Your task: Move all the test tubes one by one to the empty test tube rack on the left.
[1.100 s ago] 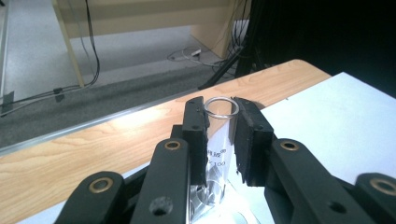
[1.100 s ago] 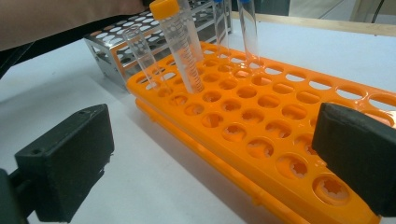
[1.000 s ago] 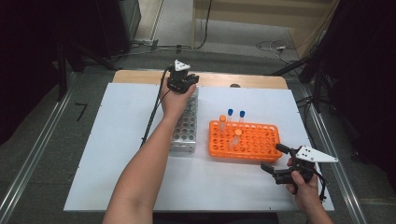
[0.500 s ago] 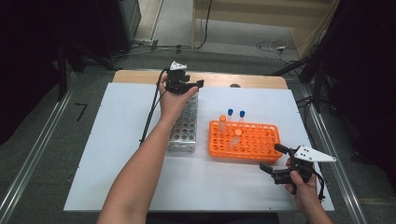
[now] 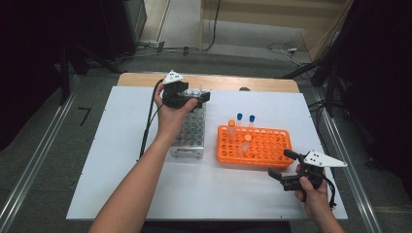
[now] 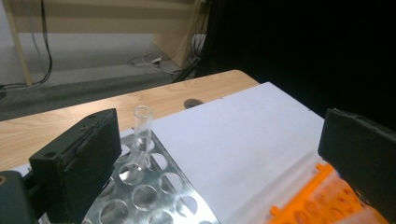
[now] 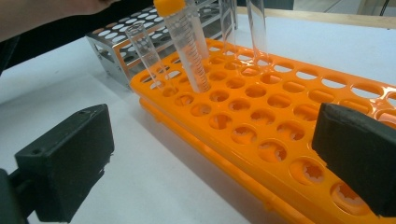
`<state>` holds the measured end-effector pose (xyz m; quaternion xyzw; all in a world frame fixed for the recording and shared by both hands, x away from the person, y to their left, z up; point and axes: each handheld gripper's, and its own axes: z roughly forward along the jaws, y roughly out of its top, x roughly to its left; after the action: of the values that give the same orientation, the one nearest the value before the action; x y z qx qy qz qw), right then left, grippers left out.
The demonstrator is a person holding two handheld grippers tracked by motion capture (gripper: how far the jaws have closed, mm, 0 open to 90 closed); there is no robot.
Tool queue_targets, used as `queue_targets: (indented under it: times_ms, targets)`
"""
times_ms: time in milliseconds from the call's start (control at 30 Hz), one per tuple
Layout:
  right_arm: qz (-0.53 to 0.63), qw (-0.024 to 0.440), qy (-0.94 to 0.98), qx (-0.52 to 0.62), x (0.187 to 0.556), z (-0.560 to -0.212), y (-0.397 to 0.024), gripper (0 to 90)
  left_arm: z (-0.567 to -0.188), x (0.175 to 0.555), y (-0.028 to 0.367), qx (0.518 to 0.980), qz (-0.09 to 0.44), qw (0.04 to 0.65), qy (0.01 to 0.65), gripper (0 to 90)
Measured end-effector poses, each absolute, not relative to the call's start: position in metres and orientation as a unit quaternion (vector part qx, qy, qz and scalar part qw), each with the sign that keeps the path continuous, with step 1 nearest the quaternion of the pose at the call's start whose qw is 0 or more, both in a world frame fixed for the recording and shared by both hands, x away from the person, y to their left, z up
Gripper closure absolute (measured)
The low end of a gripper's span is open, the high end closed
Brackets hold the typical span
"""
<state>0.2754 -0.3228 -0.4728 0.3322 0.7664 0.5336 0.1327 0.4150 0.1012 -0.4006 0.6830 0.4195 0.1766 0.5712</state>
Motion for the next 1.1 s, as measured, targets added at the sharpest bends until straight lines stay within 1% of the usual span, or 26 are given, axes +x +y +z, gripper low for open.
queue_targets:
  times_ms: [333, 533, 767, 833, 967, 1033, 1100]
  targets:
    - [0.526, 0.134, 0.774, 0.327, 0.273, -0.47, -0.31, 0.0, -0.399, 0.363, 0.113, 0.699, 0.191, 0.57, 0.388, 0.0]
    - [0.524, 0.128, 0.779, 0.318, 0.273, -0.47, -0.299, 0.0, -0.403, 0.333, 0.121, 0.697, 0.19, 0.579, 0.377, 0.0]
    - [0.527, 0.119, 0.784, 0.306, 0.274, -0.47, -0.287, 2.4, -0.416, 0.296, 0.129, 0.689, 0.197, 0.586, 0.377, 0.0]
    - [0.531, 0.112, 0.785, 0.3, 0.275, -0.47, -0.283, 5.0, -0.421, 0.288, 0.13, 0.693, 0.194, 0.583, 0.377, 0.0]
    - [0.536, 0.094, 0.787, 0.293, 0.276, -0.47, -0.278, 6.8, -0.429, 0.274, 0.134, 0.695, 0.191, 0.576, 0.386, 0.0]
    - [0.543, 0.077, 0.784, 0.289, 0.278, -0.469, -0.273, 13.0, -0.433, 0.269, 0.133, 0.703, 0.187, 0.569, 0.384, 0.0]
    - [0.544, 0.07, 0.786, 0.286, 0.279, -0.469, -0.269, 14.9, -0.437, 0.263, 0.134, 0.702, 0.183, 0.57, 0.385, 0.0]
